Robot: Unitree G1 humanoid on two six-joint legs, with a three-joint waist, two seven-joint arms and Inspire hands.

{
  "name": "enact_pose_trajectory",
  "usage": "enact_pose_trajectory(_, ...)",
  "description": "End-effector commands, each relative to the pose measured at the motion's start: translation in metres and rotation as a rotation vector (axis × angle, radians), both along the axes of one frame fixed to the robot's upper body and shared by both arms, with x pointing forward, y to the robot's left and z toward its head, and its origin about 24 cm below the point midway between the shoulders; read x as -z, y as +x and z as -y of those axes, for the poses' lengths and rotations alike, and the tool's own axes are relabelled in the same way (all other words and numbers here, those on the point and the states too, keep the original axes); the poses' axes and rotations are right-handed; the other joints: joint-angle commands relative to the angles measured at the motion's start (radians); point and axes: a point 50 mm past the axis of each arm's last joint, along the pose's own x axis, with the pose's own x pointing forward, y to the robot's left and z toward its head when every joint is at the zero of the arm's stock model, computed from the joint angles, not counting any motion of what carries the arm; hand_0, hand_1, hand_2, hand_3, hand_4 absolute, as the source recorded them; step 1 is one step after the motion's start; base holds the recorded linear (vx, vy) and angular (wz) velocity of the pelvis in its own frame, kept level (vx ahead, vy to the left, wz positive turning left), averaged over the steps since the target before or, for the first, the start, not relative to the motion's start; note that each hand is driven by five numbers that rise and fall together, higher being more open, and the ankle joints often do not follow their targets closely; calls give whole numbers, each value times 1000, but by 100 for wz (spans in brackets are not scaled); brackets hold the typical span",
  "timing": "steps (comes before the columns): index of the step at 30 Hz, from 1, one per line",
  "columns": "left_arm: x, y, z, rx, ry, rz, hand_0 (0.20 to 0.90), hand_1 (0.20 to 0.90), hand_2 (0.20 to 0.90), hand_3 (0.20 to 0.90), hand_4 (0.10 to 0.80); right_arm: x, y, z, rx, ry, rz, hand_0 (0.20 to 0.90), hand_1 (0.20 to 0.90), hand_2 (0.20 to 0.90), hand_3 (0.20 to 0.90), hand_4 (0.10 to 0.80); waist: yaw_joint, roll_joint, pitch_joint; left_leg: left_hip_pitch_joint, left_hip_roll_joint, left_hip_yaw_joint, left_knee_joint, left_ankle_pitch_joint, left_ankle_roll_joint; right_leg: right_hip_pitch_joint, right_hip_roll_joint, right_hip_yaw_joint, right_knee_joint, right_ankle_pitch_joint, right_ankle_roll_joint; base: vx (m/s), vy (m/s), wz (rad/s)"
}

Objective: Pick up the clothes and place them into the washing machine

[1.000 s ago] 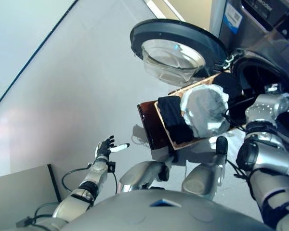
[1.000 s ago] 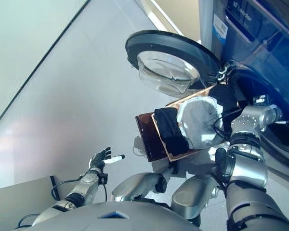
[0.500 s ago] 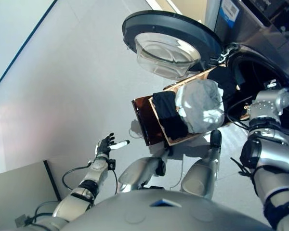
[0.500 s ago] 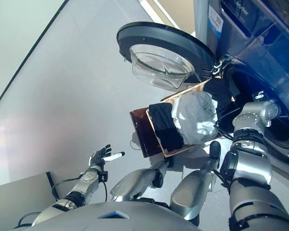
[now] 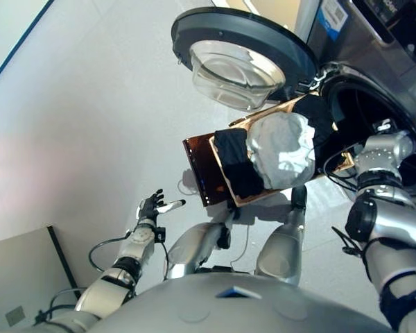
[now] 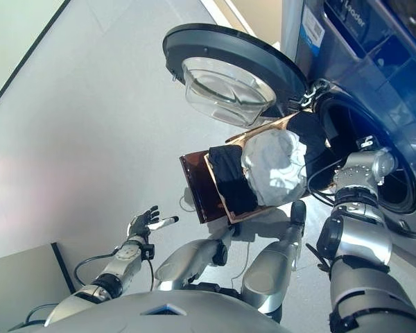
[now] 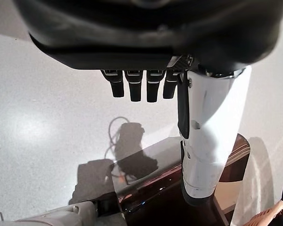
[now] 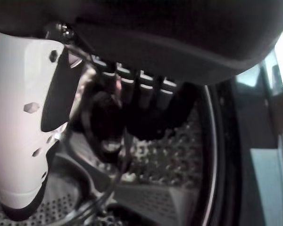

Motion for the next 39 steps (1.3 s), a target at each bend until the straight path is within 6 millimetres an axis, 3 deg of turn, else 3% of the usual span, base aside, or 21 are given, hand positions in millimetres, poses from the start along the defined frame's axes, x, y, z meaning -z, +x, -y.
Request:
enact_pose_trajectory(1,-1,3,-31,-45,94,-26,900,900,900,900,800,-24,10,3,-69,-133,12,900,900,900,900,800,19,-6,-74,13,98,-2,-8,-15,-154,7,45,24,25,-44,-67,0,0,0)
enact_pose_trajectory(3,0,1,-33,-44,100,-33,900,900,900,900,800,-17,11,-2,-88,-122,-1,900,900,900,900,800,15,-12,-72,19,99,-1,-8,-16,-153,13,46,23,26,-46,-68,2,7,-5)
enact_pose_trajectory(8,2,-4,-39,-54,112,-73,900,900,900,900,800,31,16,-46,-272,-80,-101,900,900,900,900,800,15,-67,-75,60,110,0,-8,-22,-148,52,58,13,31,-52,-72,14,-2,-2)
enact_pose_trajectory(12,1,-2,-42,-58,117,-71,900,900,900,900,800,49,16,-67,-359,-69,-129,900,900,900,900,800,13,-104,-75,77,116,-5,-8,-24,-147,72,64,4,30,-54,-74,0,-5,1)
enact_pose_trajectory(15,2,-3,-46,-66,126,-83,900,900,900,900,800,78,8,-95,-457,-31,-183,900,900,900,900,800,16,-158,-77,100,127,-15,-8,-29,-146,103,76,-11,25,-54,-77,33,-52,-1)
enact_pose_trajectory(19,2,-8,-54,-75,146,-107,900,900,900,900,800,94,1,-114,-565,-67,-244,900,900,900,900,800,14,-202,-85,122,135,-21,-8,-32,-146,132,86,-23,20,-56,-79,51,-39,3)
enact_pose_trajectory(20,2,-9,-61,-72,168,-123,900,900,900,900,800,102,-3,-118,-641,-125,-335,900,900,900,900,800,20,-234,-95,134,143,-25,-8,-34,-147,145,94,-28,21,-57,-79,77,-62,5)
enact_pose_trajectory(21,2,-9,-61,-73,169,-124,900,900,900,900,800,102,-3,-119,-642,-125,-335,900,900,900,900,800,19,-235,-95,136,143,-26,-8,-35,-147,146,94,-28,21,-57,-79,82,-52,5)
enact_pose_trajectory(25,3,-26,-83,-76,234,-190,900,900,900,900,800,103,-6,-116,-864,-468,-578,900,900,900,900,800,24,-304,-126,178,166,-31,-8,-42,-152,193,113,-36,16,-58,-77,88,-50,3)
enact_pose_trajectory(31,3,-39,-98,-62,266,-240,900,900,900,900,800,109,-10,-119,-1025,-586,-674,900,900,900,900,800,33,-354,-154,214,184,-35,-8,-51,-157,229,129,-48,14,-66,-74,62,-44,-2)
enact_pose_trajectory(34,3,-46,-106,-55,278,-266,900,900,900,900,800,98,-1,-121,-1115,-751,-716,900,900,900,900,800,45,-382,-174,231,195,-35,-8,-54,-161,249,136,-51,11,-68,-74,33,-27,3)
enact_pose_trajectory(39,2,-48,-110,-30,284,-273,900,900,900,900,800,100,0,-126,-1197,-849,-778,900,900,900,900,800,57,-412,-188,245,207,-38,-8,-57,-165,265,149,-57,9,-72,-75,23,-36,1)
